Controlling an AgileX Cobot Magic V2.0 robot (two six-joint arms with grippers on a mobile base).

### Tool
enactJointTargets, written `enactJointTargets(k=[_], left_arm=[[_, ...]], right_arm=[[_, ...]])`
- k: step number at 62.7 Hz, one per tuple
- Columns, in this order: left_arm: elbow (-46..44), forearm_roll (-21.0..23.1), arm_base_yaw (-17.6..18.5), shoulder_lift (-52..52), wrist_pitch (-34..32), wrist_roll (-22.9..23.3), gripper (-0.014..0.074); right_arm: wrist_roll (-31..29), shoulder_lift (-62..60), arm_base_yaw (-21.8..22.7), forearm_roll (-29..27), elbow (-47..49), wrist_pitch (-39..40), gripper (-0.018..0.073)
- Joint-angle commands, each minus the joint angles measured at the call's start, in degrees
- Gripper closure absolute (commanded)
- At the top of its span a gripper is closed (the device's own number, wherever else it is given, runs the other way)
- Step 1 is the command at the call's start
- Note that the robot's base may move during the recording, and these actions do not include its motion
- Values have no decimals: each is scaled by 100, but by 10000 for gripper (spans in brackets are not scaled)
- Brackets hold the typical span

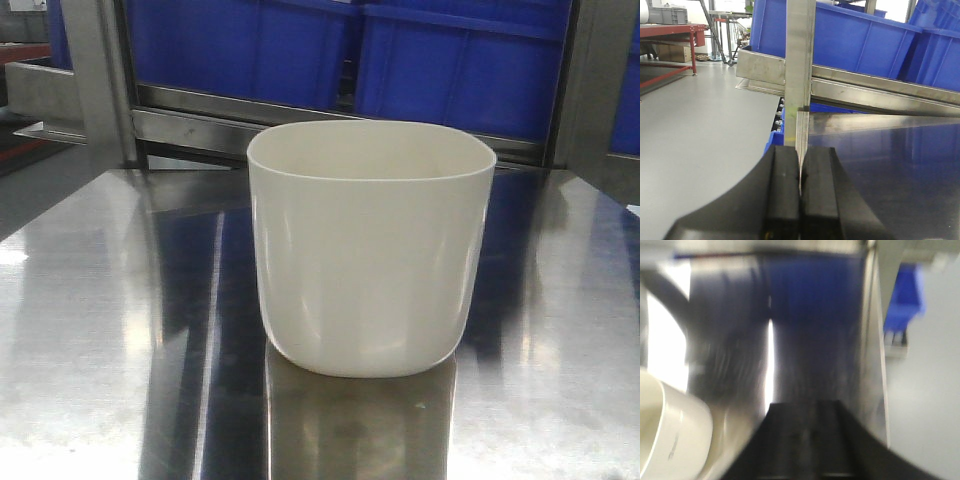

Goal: Move white bin to right shelf second layer
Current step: 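Move the right gripper down to the white bin's rim and close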

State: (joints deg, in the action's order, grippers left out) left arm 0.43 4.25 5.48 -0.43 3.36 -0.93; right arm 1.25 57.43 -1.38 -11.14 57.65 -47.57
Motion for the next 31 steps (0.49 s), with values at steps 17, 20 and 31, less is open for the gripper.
enactJointTargets(k=[17,20,31], left_arm=[[211,53,32,-18,-493,56,512],[211,53,32,-18,-493,56,512],[211,53,32,-18,-493,56,512]], right_arm=[[-33,953,-662,-391,1109,-799,-11],[-33,1055,-863,-391,1173,-806,-11],[-33,1440,-1532,-391,1385,-824,-11]])
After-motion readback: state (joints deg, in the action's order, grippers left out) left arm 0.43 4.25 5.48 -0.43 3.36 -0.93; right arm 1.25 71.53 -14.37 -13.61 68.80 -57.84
